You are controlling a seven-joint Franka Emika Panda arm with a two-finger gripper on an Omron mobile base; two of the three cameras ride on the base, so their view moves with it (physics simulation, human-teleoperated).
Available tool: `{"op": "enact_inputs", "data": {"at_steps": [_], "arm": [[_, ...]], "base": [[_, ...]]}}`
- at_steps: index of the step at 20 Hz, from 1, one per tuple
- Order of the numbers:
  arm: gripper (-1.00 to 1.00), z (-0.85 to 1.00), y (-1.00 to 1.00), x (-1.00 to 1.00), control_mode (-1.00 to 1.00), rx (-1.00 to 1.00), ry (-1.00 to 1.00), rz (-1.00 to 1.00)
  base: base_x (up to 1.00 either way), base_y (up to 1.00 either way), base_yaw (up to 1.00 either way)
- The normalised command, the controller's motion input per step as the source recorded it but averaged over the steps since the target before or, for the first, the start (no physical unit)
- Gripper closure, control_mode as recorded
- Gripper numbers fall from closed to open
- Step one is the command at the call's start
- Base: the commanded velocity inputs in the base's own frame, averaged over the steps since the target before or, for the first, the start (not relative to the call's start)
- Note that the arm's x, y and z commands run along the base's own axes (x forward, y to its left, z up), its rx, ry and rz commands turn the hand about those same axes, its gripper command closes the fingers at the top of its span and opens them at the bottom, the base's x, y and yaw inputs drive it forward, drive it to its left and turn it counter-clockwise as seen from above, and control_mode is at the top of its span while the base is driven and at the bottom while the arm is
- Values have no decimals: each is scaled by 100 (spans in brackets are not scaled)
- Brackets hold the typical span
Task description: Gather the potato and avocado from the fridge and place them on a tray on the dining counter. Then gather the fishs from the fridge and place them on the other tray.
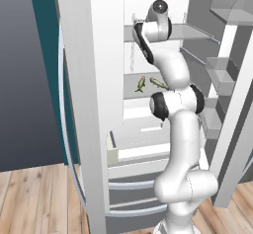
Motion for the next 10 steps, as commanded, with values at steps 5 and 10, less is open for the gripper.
{"op": "enact_inputs", "data": {"at_steps": [5,10], "arm": [[100,-5,-5,17,-100,2,0,-1],[100,-51,-11,-66,-100,16,-14,-8]], "base": [[0,0,0],[0,0,0]]}}
